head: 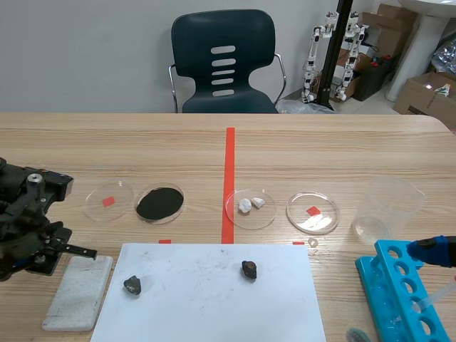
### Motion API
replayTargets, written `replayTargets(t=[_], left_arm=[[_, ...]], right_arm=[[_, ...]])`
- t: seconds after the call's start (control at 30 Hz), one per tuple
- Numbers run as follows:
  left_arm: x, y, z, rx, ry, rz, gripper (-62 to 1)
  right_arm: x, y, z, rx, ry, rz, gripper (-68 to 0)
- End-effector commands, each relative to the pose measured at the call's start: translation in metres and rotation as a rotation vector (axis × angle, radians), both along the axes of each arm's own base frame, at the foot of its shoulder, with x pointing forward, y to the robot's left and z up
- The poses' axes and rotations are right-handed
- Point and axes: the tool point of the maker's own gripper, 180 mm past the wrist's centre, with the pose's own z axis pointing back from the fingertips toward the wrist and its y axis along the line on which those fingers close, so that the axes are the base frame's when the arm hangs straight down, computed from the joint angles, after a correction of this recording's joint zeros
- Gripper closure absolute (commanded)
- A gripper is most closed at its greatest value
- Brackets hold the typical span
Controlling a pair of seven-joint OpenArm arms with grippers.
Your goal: Rub the mineral on the streak plate
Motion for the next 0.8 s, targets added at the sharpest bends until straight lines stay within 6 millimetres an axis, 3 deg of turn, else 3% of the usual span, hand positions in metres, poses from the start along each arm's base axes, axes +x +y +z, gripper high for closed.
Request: replayTargets(t=[0.0, 0.27, 0.43, 0.77], left_arm=[[0.005, 0.006, 0.006, 0.028, -0.02, 0.004, -11.0], [0.005, 0.015, 0.011, 0.058, -0.038, 0.017, -11.1], [0.004, 0.016, 0.028, 0.076, -0.108, -0.023, -11.1], [0.006, -0.028, 0.071, -0.055, -0.401, -0.158, -11.1]], right_arm=[[0.002, 0.005, 0.008, 0.03, -0.021, 0.007, -67.9], [0.002, 0.005, 0.008, 0.03, -0.021, 0.007, -67.9], [0.002, 0.005, 0.008, 0.03, -0.021, 0.007, -67.9], [0.002, 0.005, 0.008, 0.03, -0.021, 0.007, -67.9]])
